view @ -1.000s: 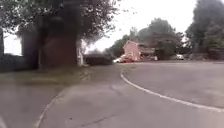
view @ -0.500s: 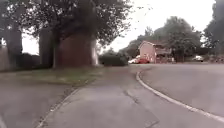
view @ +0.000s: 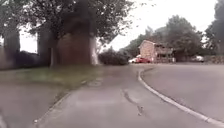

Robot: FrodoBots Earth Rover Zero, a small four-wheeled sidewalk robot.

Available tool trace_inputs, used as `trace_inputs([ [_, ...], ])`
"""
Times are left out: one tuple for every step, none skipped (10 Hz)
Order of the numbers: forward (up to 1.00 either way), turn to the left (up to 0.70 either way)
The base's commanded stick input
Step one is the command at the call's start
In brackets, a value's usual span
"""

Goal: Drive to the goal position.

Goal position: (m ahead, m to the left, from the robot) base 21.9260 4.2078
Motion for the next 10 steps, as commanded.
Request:
trace_inputs([
  [1.00, 0.00],
  [1.00, 0.00],
  [1.00, 0.00],
  [1.00, 0.00],
  [1.00, 0.00],
  [1.00, 0.00],
  [1.00, 0.00],
  [1.00, 0.00],
  [1.00, 0.00],
  [1.00, 0.00],
])
